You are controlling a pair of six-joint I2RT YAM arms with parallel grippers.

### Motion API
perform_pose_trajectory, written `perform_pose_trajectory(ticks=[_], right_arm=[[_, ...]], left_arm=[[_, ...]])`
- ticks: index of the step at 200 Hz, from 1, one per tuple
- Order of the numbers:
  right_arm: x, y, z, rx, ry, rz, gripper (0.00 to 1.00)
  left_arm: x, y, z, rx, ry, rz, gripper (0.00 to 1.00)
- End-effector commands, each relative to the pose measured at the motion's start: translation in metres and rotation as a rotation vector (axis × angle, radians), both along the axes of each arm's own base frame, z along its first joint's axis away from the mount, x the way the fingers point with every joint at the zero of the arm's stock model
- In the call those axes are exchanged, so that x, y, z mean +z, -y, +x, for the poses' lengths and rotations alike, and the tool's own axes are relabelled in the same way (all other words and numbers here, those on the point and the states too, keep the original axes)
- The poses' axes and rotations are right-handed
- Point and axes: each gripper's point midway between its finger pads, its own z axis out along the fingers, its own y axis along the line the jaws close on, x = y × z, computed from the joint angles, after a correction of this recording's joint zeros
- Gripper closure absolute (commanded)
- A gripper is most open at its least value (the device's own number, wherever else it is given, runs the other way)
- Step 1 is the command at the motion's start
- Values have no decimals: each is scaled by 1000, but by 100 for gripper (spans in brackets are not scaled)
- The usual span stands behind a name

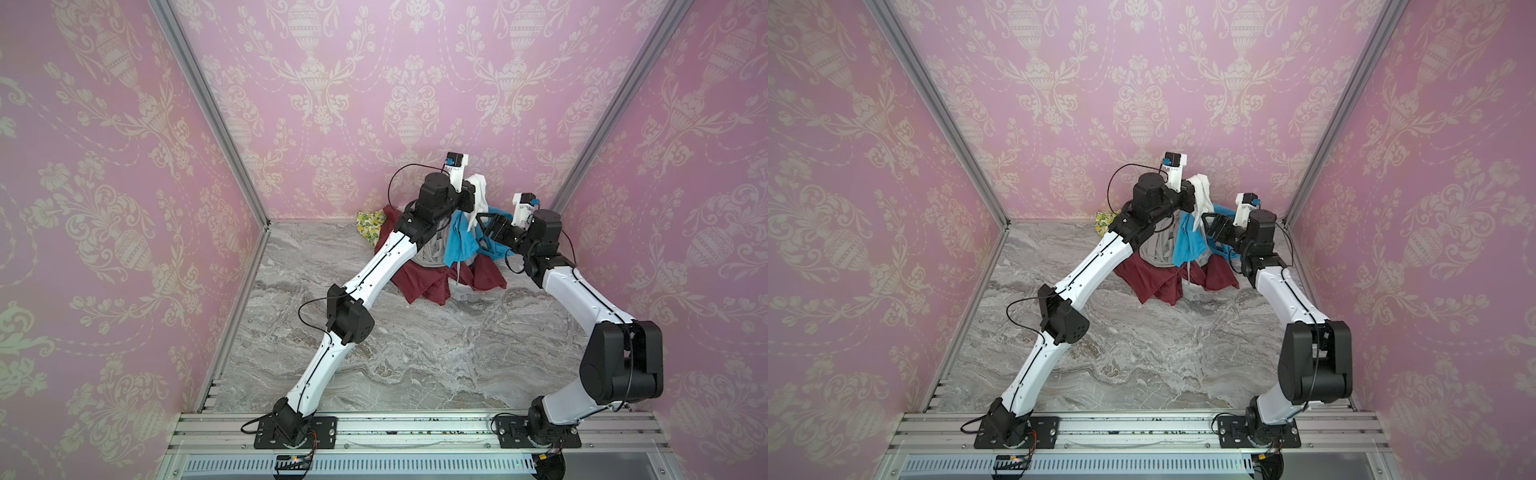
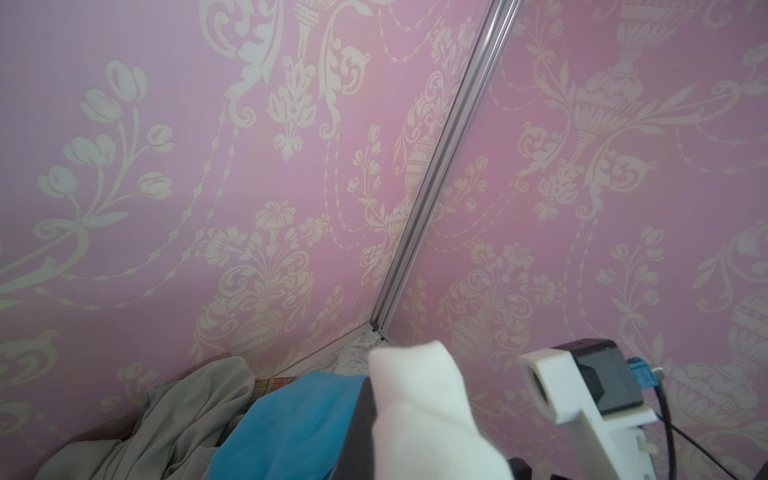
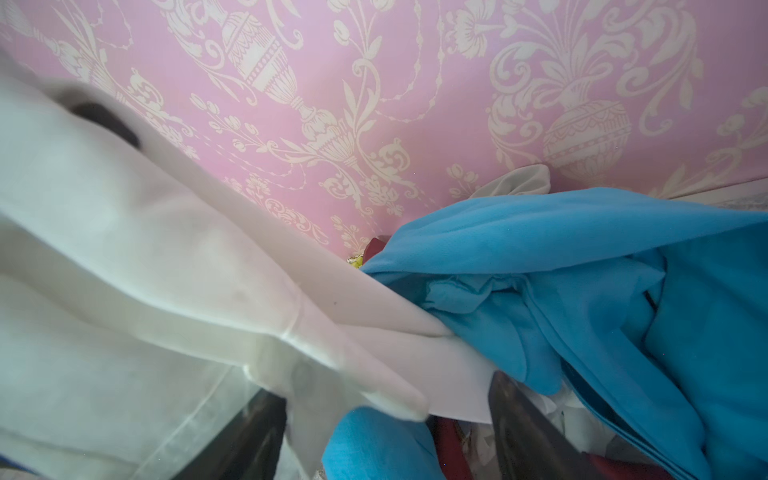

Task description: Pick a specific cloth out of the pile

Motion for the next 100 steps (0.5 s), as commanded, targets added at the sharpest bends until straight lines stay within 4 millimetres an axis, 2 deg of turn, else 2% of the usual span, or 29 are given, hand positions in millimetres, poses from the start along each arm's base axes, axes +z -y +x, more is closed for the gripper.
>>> perform_pose_trajectory(ticks=[1, 18, 48, 100], right_arm=[[-17, -12, 1, 45, 54, -69, 25], [-27, -17, -4, 63, 74, -79, 26], [-31, -20, -9, 68, 125, -81, 27], [-18, -19, -6, 56, 200, -78, 31]], left_arm=[[137, -39, -53, -46, 195, -205, 100], [148, -44, -61, -53, 210, -214, 100], [162, -50, -71, -68, 233, -220, 100], [177, -56, -82, -81, 252, -235, 100]])
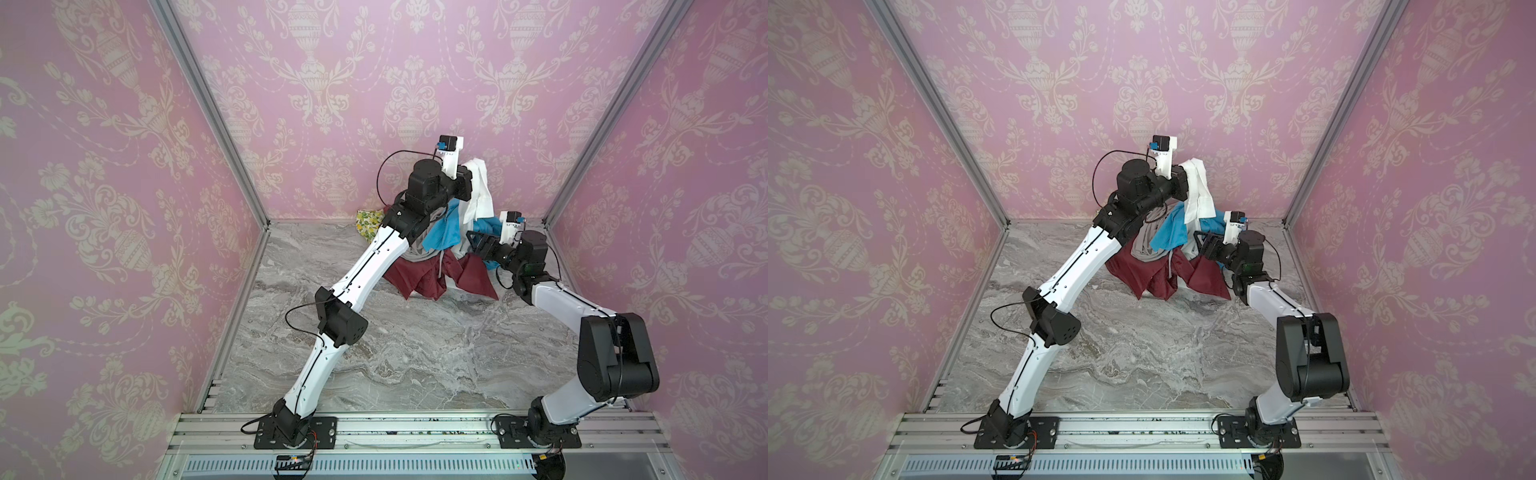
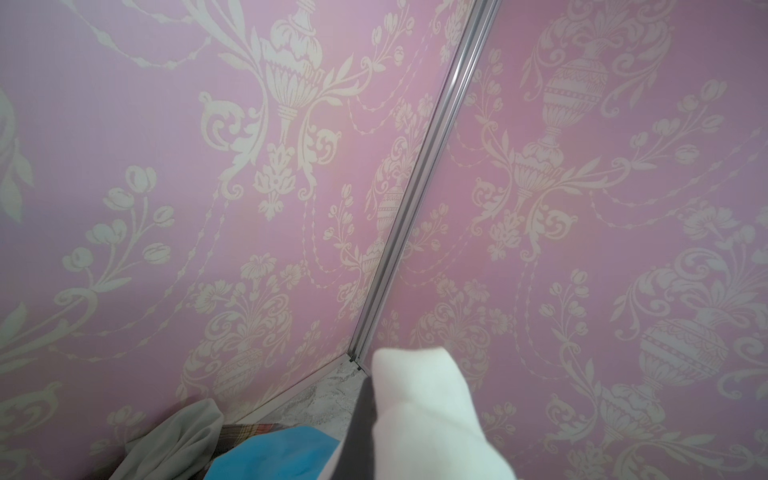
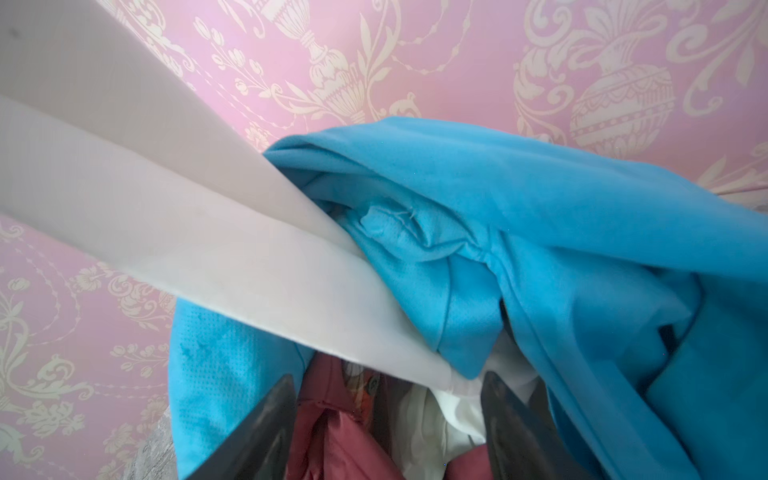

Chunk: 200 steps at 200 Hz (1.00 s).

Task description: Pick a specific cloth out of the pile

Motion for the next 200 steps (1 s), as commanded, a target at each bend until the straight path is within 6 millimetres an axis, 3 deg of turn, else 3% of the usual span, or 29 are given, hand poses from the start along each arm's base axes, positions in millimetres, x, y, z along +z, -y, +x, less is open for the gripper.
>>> perform_pose_trajectory(ticks=[1, 27, 63, 116, 131, 144, 152, 168, 200], right_arm=[[19, -3, 5, 9, 98, -13, 31], [19, -12, 4, 40, 100, -13, 37], [21, -30, 1, 89, 123, -36, 42], [12, -40, 21, 101, 96, -71, 51], [9, -40, 30, 93, 89, -72, 62], [8, -40, 34, 85, 84, -71, 84], [9, -39, 35, 83, 82, -72, 92], [13, -37, 32, 72, 86, -71, 100], [37, -31, 25, 38, 89, -56, 100]], left_arm=[[115, -36, -55, -46, 199, -174, 100], [119, -37, -58, -57, 201, -183, 100], [106, -30, -54, -71, 173, -163, 100], [101, -28, -53, -79, 154, -153, 100], [100, -27, -54, -84, 154, -151, 100], [99, -26, -54, -83, 154, -143, 100], [97, -26, -52, -79, 152, -135, 100], [92, -25, -50, -70, 153, -109, 100], [73, -25, -40, -54, 116, -50, 100]])
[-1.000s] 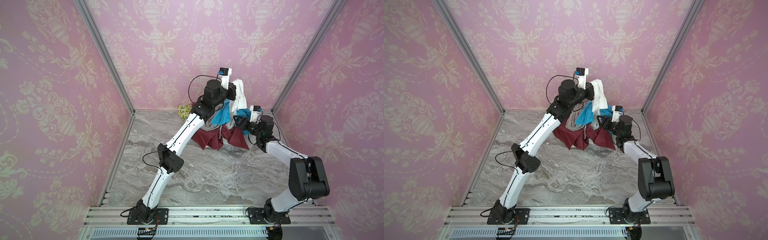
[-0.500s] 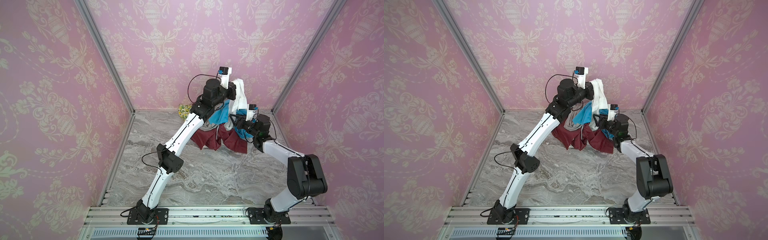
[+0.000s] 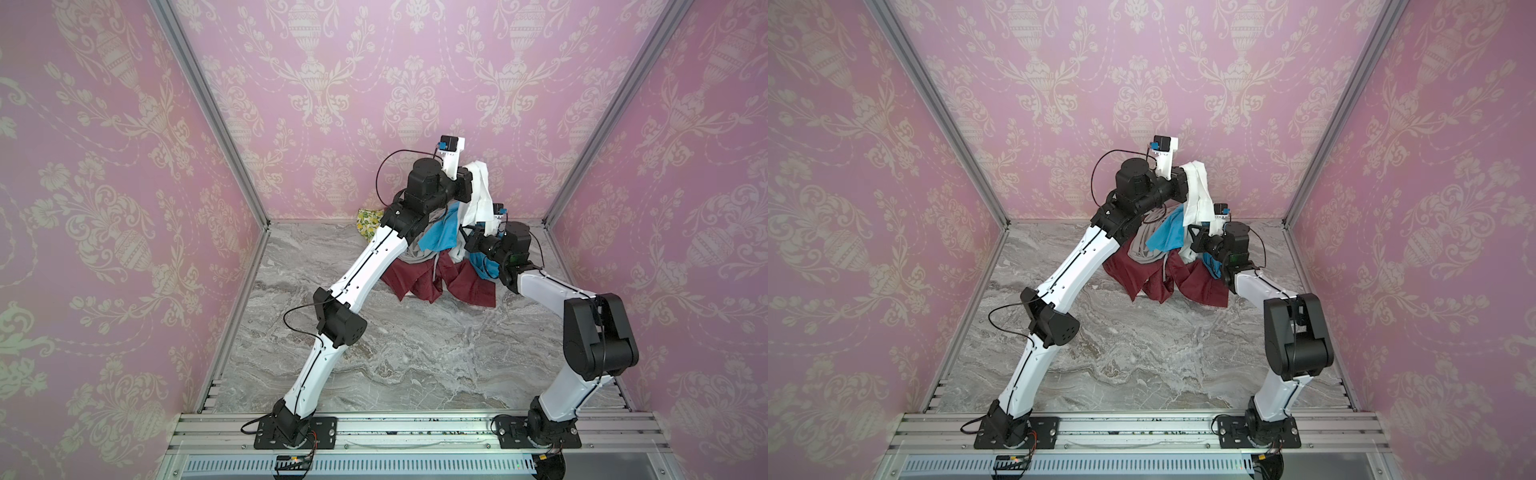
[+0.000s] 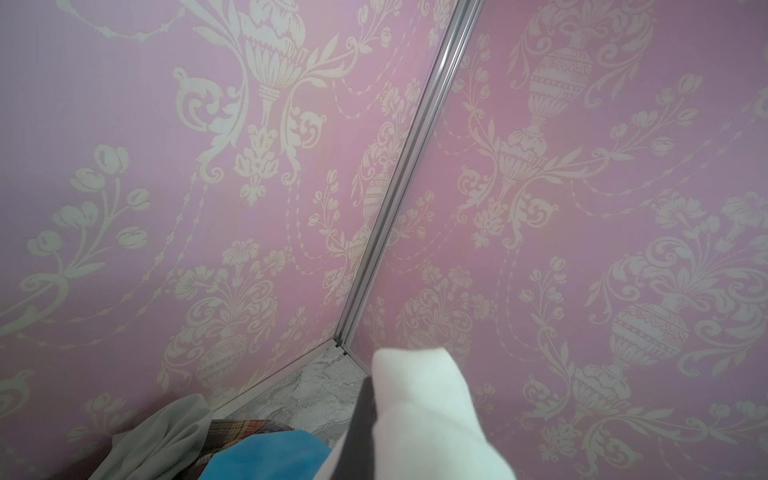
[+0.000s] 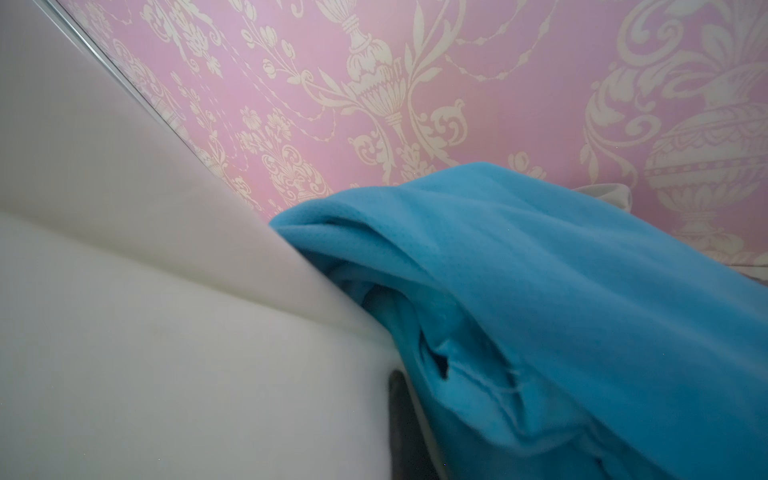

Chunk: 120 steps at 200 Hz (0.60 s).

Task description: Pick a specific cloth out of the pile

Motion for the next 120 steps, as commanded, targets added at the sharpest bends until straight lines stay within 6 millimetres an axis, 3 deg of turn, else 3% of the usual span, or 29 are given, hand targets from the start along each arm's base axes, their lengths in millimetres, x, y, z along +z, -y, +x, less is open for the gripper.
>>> perform_pose_trajectory(ticks=[1, 16, 20, 53, 84, 120], right_arm=[[39, 5, -5, -33, 42, 12, 100], [48, 9, -7, -58, 10, 4, 100], [66, 10, -5, -63, 34, 6, 100], [109, 31, 6, -136, -8, 51, 100], [170, 39, 18, -128, 24, 102, 100], [248, 46, 19, -124, 135, 145, 100]], left_arm=[[79, -30, -32, -3, 158, -72, 100], [65, -31, -23, 11, 135, -29, 100], [60, -32, -20, 16, 126, -16, 100], [23, -44, 11, 60, 44, 31, 100], [-8, -44, 31, 95, 8, 71, 100], [-44, -47, 53, 118, -47, 109, 100]])
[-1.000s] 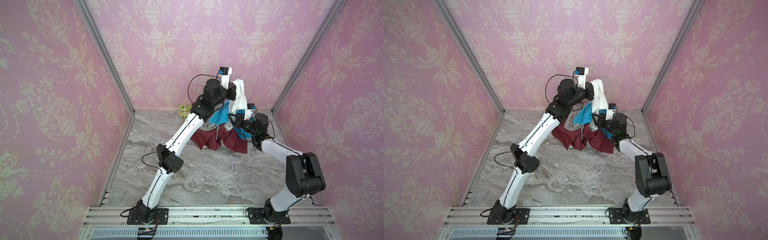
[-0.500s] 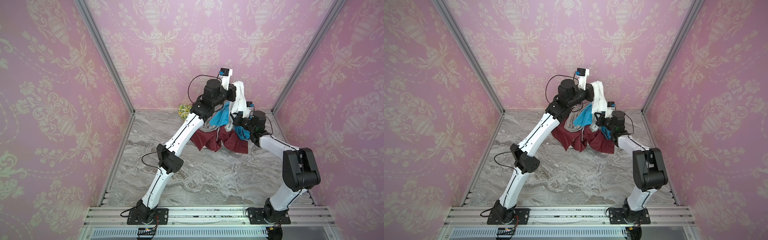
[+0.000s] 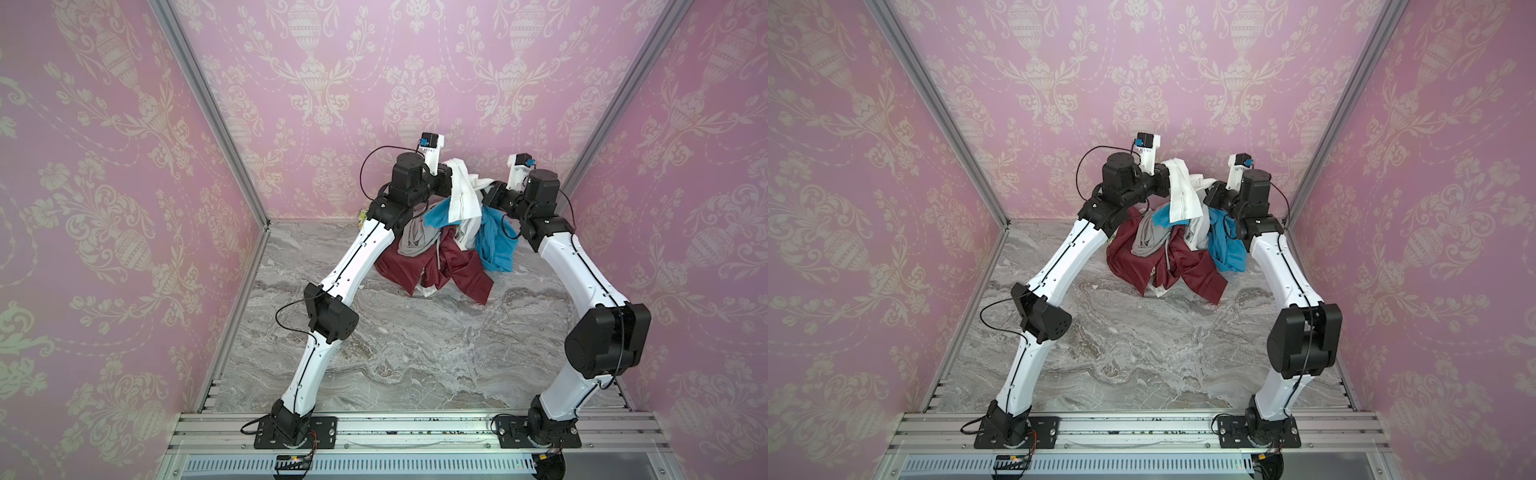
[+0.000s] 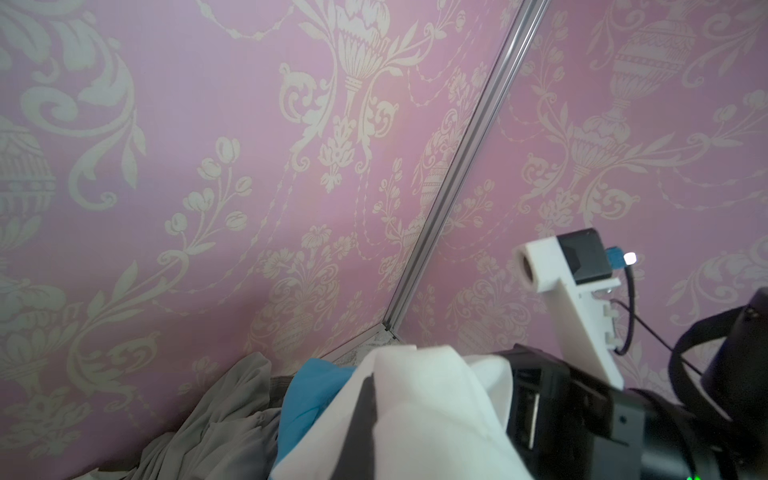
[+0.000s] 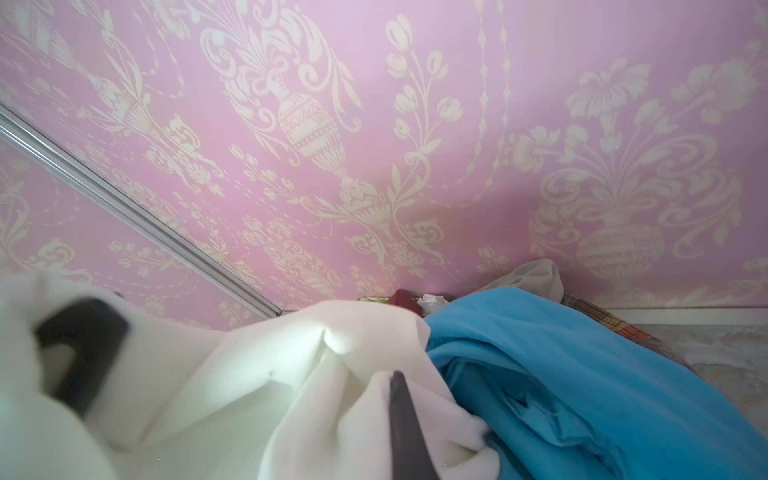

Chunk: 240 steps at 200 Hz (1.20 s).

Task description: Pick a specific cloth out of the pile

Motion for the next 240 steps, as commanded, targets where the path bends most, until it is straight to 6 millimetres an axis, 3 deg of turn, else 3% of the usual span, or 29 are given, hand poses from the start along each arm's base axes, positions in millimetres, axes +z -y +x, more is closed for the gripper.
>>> perform_pose_trajectory(ticks=[1, 44, 73, 86, 112, 127, 183, 240], right_arm=[[90, 4, -12, 6, 179, 49, 100], [183, 2, -25, 49, 365, 82, 100], [213, 0, -28, 67, 423, 148, 100], [207, -3, -25, 76, 399, 142, 100], [182, -4, -22, 56, 352, 112, 100], [170, 3, -23, 16, 342, 83, 100], [137, 11, -21, -23, 240, 31, 100], [117, 12, -16, -26, 186, 11, 100]], left_arm=[[-24, 0, 14, 21, -17, 38, 100], [-47, 6, 21, -3, -69, 32, 100], [-55, 16, 16, -53, -86, 29, 100], [-64, 22, 11, -84, -97, 49, 87], [-95, 29, 0, -134, -138, 115, 43], [-113, 26, -5, -145, -154, 156, 31], [-171, 0, -34, -158, -147, 322, 4], [-200, -38, -63, -169, -147, 375, 1]])
